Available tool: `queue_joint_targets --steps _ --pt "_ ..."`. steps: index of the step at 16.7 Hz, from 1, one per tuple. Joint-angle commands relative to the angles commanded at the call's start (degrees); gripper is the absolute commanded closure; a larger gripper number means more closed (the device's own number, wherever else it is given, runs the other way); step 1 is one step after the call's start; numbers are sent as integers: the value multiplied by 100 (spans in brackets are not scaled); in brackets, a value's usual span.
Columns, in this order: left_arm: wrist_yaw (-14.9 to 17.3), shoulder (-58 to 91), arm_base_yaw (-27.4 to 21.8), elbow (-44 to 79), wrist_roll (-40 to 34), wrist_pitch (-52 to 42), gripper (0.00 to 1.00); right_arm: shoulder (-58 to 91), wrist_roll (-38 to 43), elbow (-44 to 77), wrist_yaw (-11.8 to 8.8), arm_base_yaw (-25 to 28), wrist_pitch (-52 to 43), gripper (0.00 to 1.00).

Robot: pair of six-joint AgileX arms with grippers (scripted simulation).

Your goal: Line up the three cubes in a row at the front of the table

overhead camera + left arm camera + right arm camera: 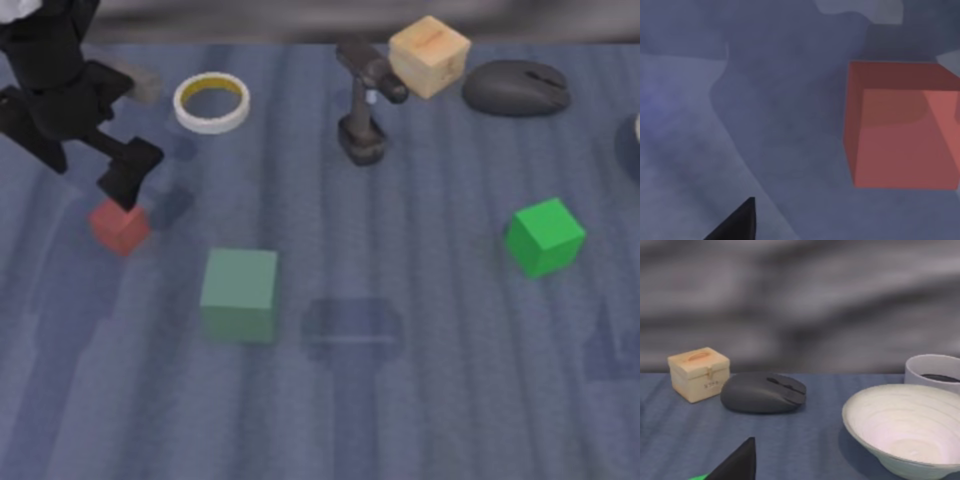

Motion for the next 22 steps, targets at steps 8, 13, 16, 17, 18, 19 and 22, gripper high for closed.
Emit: queue_joint_targets --steps 8,13,16,17,18,19,22 --pt "2 127 10 -326 14 436 0 0 0 0 0 0 0 0" --pt "5 511 9 -1034 13 1578 0 0 0 0 0 0 0 0" --pt "6 572 8 -1129 15 1701 0 0 0 0 0 0 0 0" --pt "6 572 8 -1129 15 1701 0 0 0 0 0 0 0 0" --pt "6 572 8 -1129 15 1701 0 0 0 0 0 0 0 0" --pt "6 572 8 -1129 15 1701 8 0 0 0 0 0 0 0" --pt "6 572 8 -1129 15 1701 30 0 0 0 0 0 0 0"
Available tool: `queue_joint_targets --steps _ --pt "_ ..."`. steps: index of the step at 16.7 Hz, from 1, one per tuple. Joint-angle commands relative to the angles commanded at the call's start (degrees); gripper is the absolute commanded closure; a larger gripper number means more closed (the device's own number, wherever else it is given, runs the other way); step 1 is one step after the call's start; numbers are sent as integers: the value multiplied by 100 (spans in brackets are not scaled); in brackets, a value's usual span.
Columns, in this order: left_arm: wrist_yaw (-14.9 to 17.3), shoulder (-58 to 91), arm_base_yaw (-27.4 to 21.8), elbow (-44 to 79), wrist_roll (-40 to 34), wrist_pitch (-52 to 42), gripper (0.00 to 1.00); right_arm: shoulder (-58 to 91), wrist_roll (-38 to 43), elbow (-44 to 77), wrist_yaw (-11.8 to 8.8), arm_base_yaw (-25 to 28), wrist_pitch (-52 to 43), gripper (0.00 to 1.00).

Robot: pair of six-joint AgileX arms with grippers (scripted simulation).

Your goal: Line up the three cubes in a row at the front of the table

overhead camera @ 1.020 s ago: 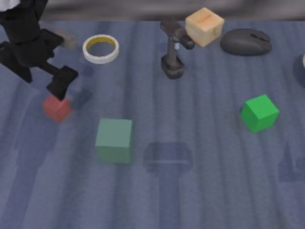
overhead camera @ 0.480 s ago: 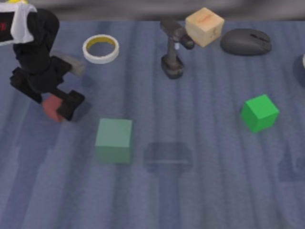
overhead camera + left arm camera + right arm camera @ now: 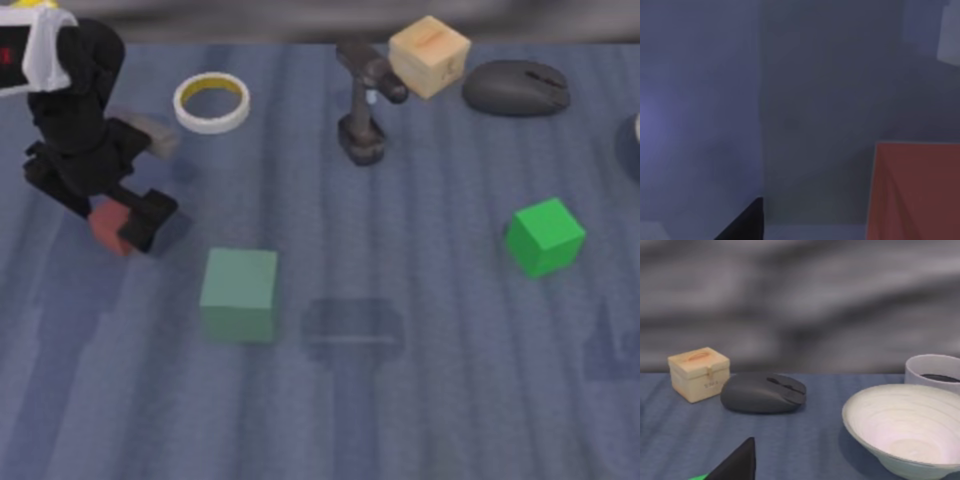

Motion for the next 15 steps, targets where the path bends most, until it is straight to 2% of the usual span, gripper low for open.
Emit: queue_joint_targets --steps 9,15 --pt "0 0 0 0 0 0 98 0 0 0 0 0 0 0" --pt "0 0 0 0 0 0 100 0 0 0 0 0 0 0"
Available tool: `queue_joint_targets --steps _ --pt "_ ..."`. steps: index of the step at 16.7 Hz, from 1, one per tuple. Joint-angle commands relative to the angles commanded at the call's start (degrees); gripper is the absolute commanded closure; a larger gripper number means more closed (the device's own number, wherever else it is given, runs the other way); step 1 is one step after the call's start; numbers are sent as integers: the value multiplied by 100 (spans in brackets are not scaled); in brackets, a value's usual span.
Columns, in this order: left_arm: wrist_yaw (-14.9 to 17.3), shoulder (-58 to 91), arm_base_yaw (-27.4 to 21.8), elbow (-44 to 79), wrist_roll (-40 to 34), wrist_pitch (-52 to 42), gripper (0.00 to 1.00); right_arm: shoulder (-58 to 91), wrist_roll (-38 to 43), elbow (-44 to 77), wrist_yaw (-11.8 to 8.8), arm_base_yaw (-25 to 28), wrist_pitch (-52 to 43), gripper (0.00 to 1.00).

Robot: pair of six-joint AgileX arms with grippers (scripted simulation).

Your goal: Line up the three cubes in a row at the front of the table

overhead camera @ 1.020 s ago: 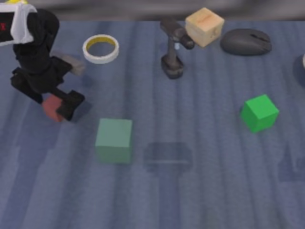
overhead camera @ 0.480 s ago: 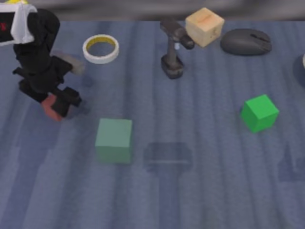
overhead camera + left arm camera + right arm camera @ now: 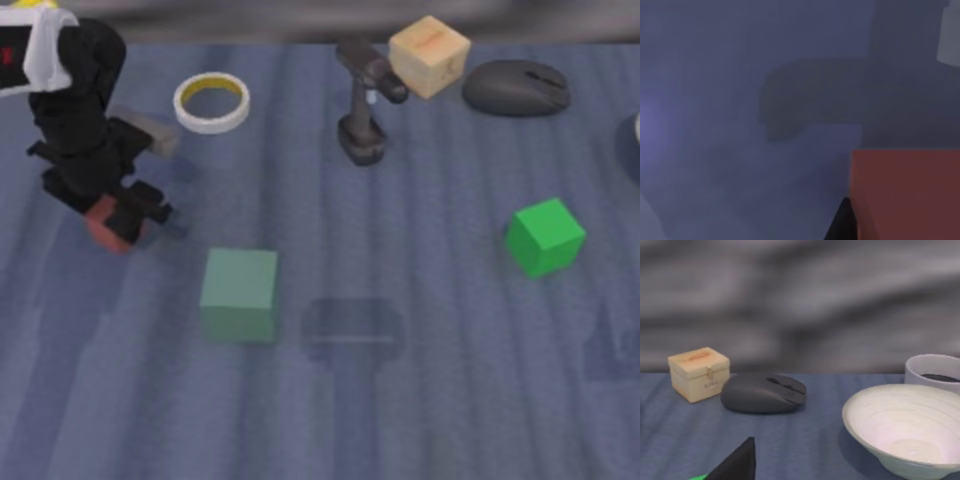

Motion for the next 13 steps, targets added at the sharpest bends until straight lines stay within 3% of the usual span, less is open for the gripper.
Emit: queue_joint_targets --steps 5,13 --pt "72 -215 0 125 -28 -183 100 0 0 0 0 0 0 0" --pt "67 -618 111 944 -54 -1419 100 0 0 0 0 0 0 0"
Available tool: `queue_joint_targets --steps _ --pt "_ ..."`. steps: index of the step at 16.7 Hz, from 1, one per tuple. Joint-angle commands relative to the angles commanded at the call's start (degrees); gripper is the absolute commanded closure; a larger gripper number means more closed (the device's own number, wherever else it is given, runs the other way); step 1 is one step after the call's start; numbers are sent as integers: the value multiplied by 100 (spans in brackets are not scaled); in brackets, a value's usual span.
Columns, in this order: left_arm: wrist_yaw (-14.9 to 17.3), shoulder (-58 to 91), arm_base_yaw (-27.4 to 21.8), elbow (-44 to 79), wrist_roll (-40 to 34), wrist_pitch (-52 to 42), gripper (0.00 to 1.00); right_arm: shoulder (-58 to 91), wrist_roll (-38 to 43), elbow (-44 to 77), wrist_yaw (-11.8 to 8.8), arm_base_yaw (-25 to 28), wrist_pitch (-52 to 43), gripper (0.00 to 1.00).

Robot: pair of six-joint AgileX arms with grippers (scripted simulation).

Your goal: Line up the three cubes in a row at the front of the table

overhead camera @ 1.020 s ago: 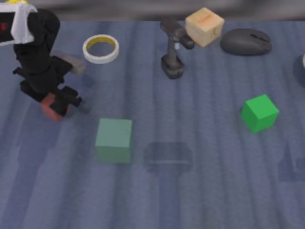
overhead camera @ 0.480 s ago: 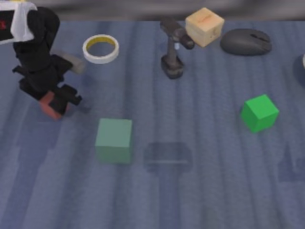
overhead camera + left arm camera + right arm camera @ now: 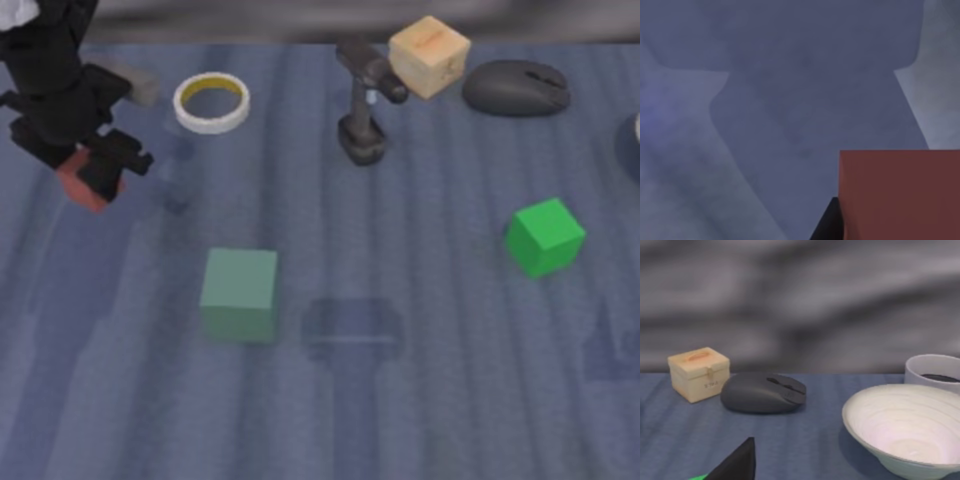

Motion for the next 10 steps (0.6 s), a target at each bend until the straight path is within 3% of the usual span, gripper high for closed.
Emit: queue_joint_targets --steps 6,10 --pt "-7 59 -187 49 -181 -17 100 0 0 0 0 0 0 0" --pt "-37 203 -927 290 -1245 -162 100 0 0 0 0 0 0 0"
